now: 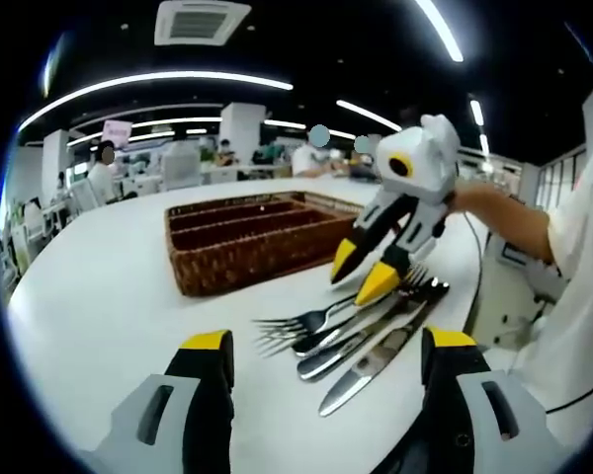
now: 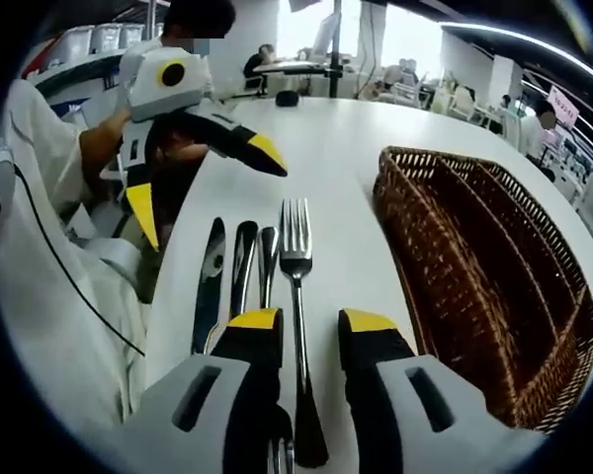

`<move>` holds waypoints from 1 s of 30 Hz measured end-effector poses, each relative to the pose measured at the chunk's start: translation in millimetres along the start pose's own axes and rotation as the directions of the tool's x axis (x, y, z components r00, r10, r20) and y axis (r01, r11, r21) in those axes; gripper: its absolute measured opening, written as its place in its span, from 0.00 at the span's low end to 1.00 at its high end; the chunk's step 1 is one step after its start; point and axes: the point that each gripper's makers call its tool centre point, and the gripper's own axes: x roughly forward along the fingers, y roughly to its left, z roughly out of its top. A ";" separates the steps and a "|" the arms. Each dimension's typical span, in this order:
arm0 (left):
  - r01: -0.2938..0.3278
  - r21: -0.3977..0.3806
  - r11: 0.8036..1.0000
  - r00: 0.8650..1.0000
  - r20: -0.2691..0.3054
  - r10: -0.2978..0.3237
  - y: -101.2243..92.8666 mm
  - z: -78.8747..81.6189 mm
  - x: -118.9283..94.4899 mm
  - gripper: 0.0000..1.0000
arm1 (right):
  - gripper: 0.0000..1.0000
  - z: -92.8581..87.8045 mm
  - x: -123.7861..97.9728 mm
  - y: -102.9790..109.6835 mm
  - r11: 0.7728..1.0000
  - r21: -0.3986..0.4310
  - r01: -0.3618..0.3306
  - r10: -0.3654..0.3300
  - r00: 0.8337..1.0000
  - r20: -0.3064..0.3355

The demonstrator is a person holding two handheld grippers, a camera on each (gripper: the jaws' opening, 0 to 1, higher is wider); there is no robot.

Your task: Arrange the knives, forks, and spoons in their matching storage slots by inserting each utensil handle-first until every utensil is classified and aligned in the correct compartment

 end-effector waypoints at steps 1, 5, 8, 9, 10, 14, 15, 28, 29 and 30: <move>0.002 0.000 1.000 1.000 0.000 -0.002 -0.4 -0.1 -0.1 0.78 | 0.23 0.4 0.4 0.0 1.000 0.002 -0.002 0.002 1.000 -0.001; 0.004 0.002 1.000 1.000 0.005 -0.004 -1.3 1.1 -0.5 0.77 | 0.21 2.6 2.6 -0.2 1.000 0.006 -0.009 0.009 1.000 -0.005; 0.004 0.004 1.000 1.000 0.011 -0.004 -0.3 3.1 -0.8 0.77 | 0.19 1.5 6.7 -2.0 1.000 0.018 -0.014 0.014 1.000 -0.025; 0.005 0.003 1.000 1.000 0.013 -0.005 -0.4 3.6 -1.0 0.77 | 0.19 1.2 7.6 -2.2 1.000 0.021 -0.014 0.014 0.999 -0.030; 0.008 0.000 1.000 1.000 0.013 -0.008 -0.1 3.8 -1.2 0.77 | 0.19 0.7 8.1 -1.7 1.000 0.022 -0.017 0.018 0.999 -0.034; 0.003 0.000 1.000 1.000 0.012 -0.003 1.3 2.7 -2.2 0.77 | 0.17 -4.2 11.3 0.3 0.999 0.023 -0.030 0.031 0.997 -0.066; 0.003 -0.001 1.000 1.000 0.012 -0.003 1.4 2.4 -2.3 0.77 | 0.16 -1.9 13.3 1.8 0.999 0.024 -0.043 0.044 0.997 -0.056; 0.002 -0.009 1.000 1.000 0.005 -0.002 4.2 -3.1 -3.7 0.76 | 0.04 -3.4 16.1 -1.9 0.998 0.028 -0.048 0.051 0.993 -0.105; 0.001 -0.008 1.000 1.000 0.008 -0.001 4.5 -2.5 -4.1 0.76 | 0.04 -3.3 16.2 -2.1 0.998 0.027 -0.050 0.053 0.993 -0.108; 0.002 -0.009 1.000 1.000 0.007 -0.002 4.4 -2.7 -4.2 0.76 | 0.04 -3.1 16.5 -2.6 0.998 0.029 -0.052 0.055 0.992 -0.113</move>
